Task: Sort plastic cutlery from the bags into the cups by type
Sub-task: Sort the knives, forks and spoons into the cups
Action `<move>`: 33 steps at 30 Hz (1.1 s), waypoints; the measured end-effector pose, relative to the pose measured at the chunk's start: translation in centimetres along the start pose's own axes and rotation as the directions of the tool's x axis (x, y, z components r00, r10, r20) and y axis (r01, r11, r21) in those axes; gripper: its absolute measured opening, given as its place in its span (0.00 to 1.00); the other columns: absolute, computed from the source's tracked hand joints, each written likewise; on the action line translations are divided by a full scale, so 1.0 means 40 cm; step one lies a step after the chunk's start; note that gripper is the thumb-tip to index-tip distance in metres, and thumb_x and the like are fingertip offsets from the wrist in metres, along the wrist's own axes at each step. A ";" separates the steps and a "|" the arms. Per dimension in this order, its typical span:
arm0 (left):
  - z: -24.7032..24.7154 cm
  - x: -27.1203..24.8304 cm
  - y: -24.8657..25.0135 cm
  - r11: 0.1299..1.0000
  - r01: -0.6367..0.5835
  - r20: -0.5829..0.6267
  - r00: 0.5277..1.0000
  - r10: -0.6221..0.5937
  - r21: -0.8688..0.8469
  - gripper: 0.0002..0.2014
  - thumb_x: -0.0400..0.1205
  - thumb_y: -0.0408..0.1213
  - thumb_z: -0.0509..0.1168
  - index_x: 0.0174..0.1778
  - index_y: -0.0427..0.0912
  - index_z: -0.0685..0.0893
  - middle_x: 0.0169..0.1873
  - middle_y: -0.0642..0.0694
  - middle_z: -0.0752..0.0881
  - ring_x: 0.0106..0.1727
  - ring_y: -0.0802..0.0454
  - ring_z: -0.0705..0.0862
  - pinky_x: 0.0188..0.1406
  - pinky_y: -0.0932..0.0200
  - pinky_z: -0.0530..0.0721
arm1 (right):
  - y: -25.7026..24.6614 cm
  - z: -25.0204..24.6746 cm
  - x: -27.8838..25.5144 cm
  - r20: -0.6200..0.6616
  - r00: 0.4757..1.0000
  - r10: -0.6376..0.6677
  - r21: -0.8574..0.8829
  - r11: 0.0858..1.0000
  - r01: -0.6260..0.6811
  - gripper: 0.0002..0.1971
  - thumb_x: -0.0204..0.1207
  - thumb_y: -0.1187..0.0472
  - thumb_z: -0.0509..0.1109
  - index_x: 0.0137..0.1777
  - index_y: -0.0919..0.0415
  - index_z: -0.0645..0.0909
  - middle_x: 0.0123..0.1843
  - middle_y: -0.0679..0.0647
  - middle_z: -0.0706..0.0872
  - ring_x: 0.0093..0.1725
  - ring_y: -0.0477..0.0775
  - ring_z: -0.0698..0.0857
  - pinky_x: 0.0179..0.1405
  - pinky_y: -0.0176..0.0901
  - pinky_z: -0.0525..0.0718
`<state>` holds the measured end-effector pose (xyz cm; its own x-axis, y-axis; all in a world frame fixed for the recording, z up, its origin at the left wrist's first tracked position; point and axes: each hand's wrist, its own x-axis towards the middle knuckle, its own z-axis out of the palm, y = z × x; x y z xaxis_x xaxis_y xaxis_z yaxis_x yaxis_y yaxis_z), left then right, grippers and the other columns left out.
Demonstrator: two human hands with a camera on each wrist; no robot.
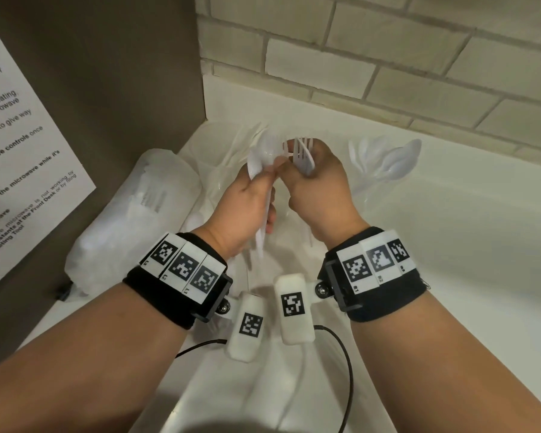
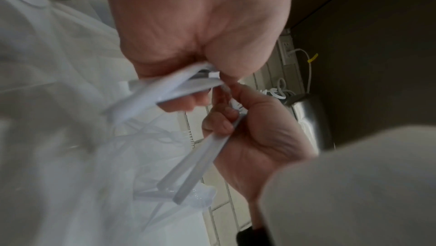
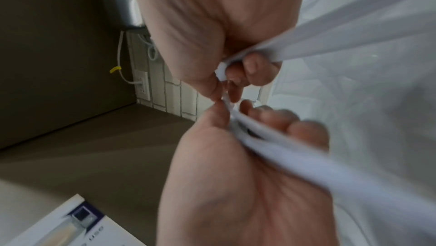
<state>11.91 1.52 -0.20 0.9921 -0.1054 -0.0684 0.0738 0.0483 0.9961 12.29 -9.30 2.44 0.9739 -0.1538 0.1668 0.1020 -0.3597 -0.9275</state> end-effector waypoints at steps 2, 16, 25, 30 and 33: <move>0.006 0.002 -0.004 0.994 -0.055 -0.002 0.998 0.056 0.091 0.14 0.88 0.47 0.54 0.55 0.40 0.76 0.32 0.42 0.79 0.26 0.48 0.82 0.30 0.47 0.87 | 0.006 0.001 0.002 -0.019 1.000 0.008 0.034 0.999 -0.007 0.02 0.79 0.58 0.66 0.45 0.52 0.77 0.36 0.46 0.82 0.34 0.48 0.80 0.37 0.47 0.79; -0.004 0.017 -0.032 0.818 -0.138 0.040 0.989 0.139 0.559 0.15 0.87 0.37 0.57 0.66 0.38 0.64 0.36 0.56 0.76 0.34 0.62 0.78 0.21 0.71 0.69 | -0.028 -0.008 0.028 0.086 0.992 -0.090 -0.291 0.950 0.111 0.13 0.67 0.54 0.79 0.42 0.58 0.79 0.34 0.45 0.81 0.36 0.50 0.82 0.34 0.41 0.76; -0.006 0.014 -0.014 0.802 -0.230 0.038 0.967 0.251 0.551 0.19 0.85 0.39 0.60 0.68 0.33 0.68 0.39 0.48 0.78 0.34 0.55 0.77 0.23 0.74 0.69 | -0.025 0.004 0.016 -0.048 0.976 -0.214 -0.249 0.949 0.196 0.06 0.77 0.57 0.69 0.52 0.54 0.85 0.42 0.44 0.87 0.43 0.44 0.85 0.42 0.31 0.80; -0.005 0.003 -0.014 0.840 -0.235 0.071 0.970 0.231 0.490 0.16 0.86 0.45 0.59 0.63 0.37 0.71 0.44 0.48 0.81 0.42 0.52 0.80 0.38 0.66 0.75 | -0.018 -0.012 0.027 -0.103 0.970 -0.218 -0.206 0.959 0.194 0.07 0.78 0.55 0.69 0.52 0.55 0.85 0.44 0.46 0.89 0.45 0.46 0.86 0.49 0.40 0.83; 0.000 -0.001 -0.014 0.868 -0.214 0.077 0.976 0.201 0.448 0.11 0.87 0.45 0.57 0.56 0.40 0.71 0.38 0.45 0.79 0.37 0.49 0.78 0.30 0.70 0.69 | -0.017 -0.018 0.037 -0.108 0.974 -0.200 -0.130 0.974 0.186 0.05 0.77 0.54 0.70 0.49 0.53 0.85 0.44 0.47 0.88 0.47 0.46 0.86 0.52 0.45 0.84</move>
<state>11.85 1.50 -0.76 0.9758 -0.1698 0.1380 -0.1941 -0.3802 0.9043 13.51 -9.94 3.55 0.9060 -0.1772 0.3845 0.2544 -0.4982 -0.8289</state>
